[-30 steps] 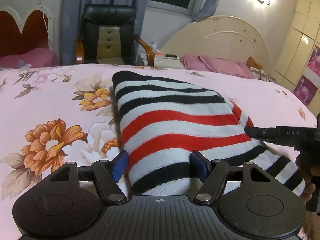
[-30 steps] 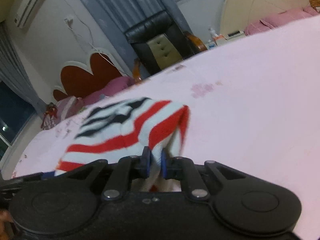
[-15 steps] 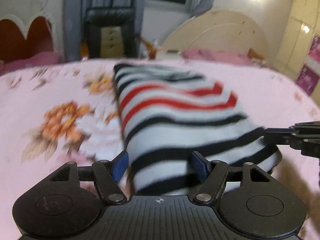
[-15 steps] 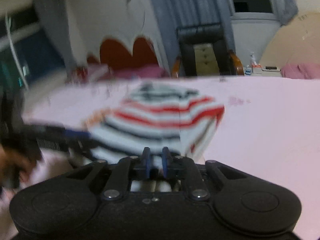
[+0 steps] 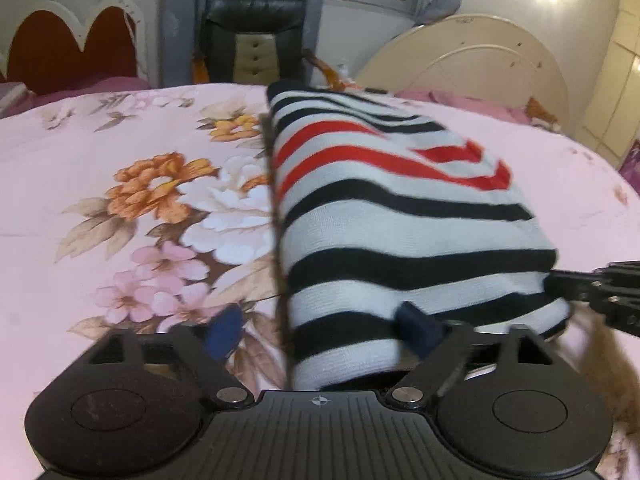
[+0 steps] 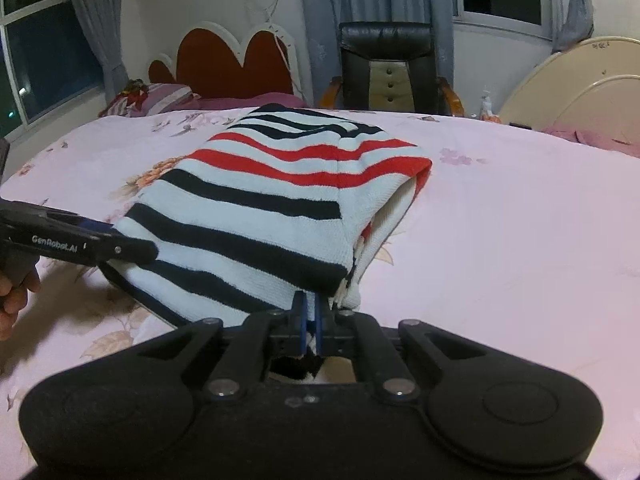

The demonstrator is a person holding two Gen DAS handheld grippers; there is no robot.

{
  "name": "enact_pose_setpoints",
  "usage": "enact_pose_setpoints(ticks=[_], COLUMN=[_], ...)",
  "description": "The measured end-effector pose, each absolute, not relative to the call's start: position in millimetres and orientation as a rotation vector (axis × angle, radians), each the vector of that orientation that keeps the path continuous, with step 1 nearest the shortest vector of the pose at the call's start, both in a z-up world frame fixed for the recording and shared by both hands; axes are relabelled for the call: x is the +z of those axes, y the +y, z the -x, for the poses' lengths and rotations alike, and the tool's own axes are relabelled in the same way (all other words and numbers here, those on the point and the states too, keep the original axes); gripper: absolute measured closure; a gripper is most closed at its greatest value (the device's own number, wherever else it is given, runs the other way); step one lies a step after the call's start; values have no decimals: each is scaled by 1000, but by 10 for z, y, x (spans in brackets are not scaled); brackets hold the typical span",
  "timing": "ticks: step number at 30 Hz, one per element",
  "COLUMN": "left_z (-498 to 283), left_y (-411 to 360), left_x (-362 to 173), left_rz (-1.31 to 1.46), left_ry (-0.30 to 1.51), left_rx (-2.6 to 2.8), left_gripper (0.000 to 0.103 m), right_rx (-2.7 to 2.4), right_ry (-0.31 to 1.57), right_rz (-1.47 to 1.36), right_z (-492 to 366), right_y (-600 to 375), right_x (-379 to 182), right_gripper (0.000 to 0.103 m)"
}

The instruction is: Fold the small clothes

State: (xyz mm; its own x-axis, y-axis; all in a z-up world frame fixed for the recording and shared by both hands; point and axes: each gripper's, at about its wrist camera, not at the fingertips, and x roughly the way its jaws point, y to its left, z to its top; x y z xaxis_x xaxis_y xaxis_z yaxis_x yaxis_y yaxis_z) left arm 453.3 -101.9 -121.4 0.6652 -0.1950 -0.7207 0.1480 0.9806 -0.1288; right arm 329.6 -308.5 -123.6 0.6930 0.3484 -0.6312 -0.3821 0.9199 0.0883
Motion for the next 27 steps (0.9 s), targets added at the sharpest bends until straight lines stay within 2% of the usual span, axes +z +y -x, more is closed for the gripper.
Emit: enact_pose_setpoints(ticks=[5, 11, 12, 13, 15, 16, 27], left_z=[-4564, -4556, -4555, -4554, -4559, -4566, -4535], left_y=[-991, -988, -987, -988, -996, -1005, -976], left_x=[-1234, -1239, -1241, -1241, -1236, -1233, -1132], left_rz=[61, 58, 57, 54, 41, 28, -44], left_ry=[818, 808, 806, 806, 812, 816, 817], left_rx=[-202, -207, -207, -204, -192, -181, -206], left_gripper=[11, 11, 10, 9, 3, 0, 0], right_rx=[359, 310, 300, 280, 237, 235, 241], right_ry=[686, 694, 695, 695, 691, 697, 775], right_rz=[69, 109, 115, 124, 131, 116, -4], right_z=[-3236, -3222, -3217, -3214, -3210, -3217, -3330], right_y=[-3021, -2914, -2901, -2890, -2895, -2922, -3166], right_x=[-1240, -1220, -1221, -1223, -1223, -1221, -1210], right_gripper=[99, 96, 92, 81, 70, 69, 52])
